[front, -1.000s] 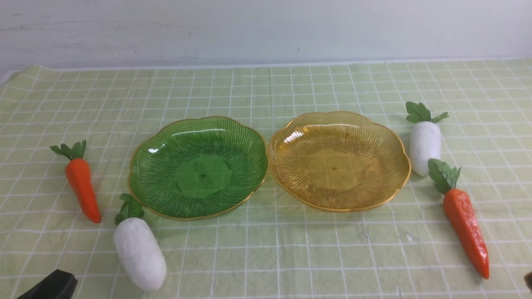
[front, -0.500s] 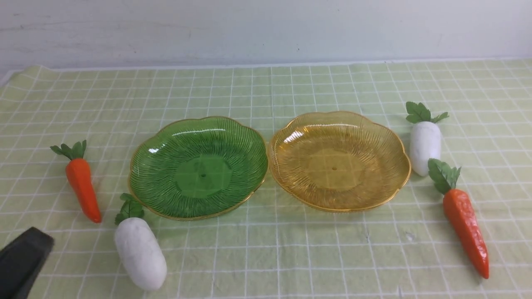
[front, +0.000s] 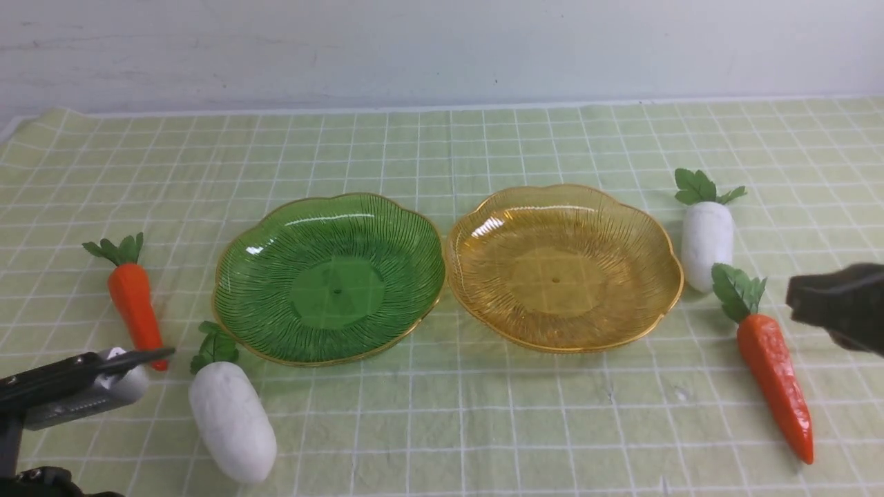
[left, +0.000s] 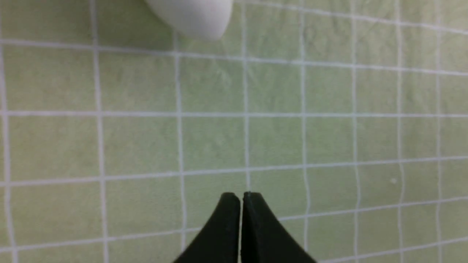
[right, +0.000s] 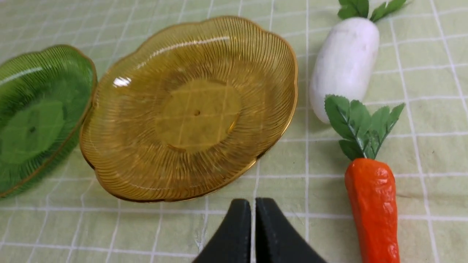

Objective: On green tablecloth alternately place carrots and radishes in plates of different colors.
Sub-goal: 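Place the white radish on the plate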

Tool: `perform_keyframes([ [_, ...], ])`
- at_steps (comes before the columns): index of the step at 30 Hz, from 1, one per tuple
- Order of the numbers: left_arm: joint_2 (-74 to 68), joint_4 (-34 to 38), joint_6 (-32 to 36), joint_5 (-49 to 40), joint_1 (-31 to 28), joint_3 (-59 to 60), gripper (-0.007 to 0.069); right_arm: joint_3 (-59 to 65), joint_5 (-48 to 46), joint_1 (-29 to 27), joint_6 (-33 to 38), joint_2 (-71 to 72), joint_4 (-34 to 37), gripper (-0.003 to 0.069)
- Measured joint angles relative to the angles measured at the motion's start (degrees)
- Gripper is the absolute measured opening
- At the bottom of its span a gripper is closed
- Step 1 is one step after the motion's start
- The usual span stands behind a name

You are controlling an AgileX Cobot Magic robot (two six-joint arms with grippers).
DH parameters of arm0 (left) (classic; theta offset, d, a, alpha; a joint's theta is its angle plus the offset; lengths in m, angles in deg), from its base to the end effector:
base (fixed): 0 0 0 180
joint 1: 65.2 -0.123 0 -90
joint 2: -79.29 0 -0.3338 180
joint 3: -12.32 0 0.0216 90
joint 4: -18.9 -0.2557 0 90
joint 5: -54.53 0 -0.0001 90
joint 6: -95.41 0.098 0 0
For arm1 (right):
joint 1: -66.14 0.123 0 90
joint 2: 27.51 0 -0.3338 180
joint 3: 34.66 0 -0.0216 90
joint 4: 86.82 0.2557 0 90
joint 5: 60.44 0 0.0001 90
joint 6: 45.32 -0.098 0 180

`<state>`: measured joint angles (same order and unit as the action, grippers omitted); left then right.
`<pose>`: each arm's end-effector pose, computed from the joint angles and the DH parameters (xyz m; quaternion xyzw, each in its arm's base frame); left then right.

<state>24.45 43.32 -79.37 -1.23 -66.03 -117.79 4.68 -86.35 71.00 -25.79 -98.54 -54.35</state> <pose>0.0955 -0.0321 0.2664 -0.0507 0.9659 -0.1835 0.1755 0.2060 0.0406 0.3053 -0.0046 0.9107 0.1597 0.3810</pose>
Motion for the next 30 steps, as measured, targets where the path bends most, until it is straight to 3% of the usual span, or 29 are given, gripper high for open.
perform_keyframes([
  [8, -1.7, -0.8, -1.3, 0.3, 0.0, -0.2, -0.0007, -14.9, -5.9, -1.5, -11.1, -16.1, -13.7, 0.0105],
  [12, -1.7, -0.8, -1.4, 0.6, 0.0, -0.2, -0.0004, -24.4, -6.6, -1.6, -15.4, -24.8, -21.2, 0.0209],
  [17, -1.7, -0.8, -1.5, 1.6, 0.0, -0.2, 0.0015, -32.2, -9.5, -1.6, -17.0, -32.6, -23.5, 0.0347],
  [18, -1.7, -0.8, -1.5, 1.9, 0.0, -0.2, 0.0028, -36.2, -10.8, -1.6, -17.6, -36.2, -23.9, 0.0411],
  [19, -1.7, -0.8, -1.5, 1.9, 0.0, -0.2, 0.0029, -36.6, -10.9, -1.6, -17.6, -36.5, -23.9, 0.0418],
  [21, -1.7, -0.8, -1.5, 1.9, 0.0, -0.2, 0.0052, -41.3, -11.6, -1.6, -19.1, -41.7, -25.8, 0.0498],
  [25, -1.7, -0.8, -1.5, 1.9, 0.0, -0.2, 0.0104, -46.2, -11.8, -1.8, -23.8, -48.1, -30.2, 0.0547],
  [30, -1.7, -0.9, -1.5, 1.9, 0.0, -0.2, 0.0182, -49.0, -11.1, -2.5, -29.3, -53.5, -35.5, 0.0554],
])
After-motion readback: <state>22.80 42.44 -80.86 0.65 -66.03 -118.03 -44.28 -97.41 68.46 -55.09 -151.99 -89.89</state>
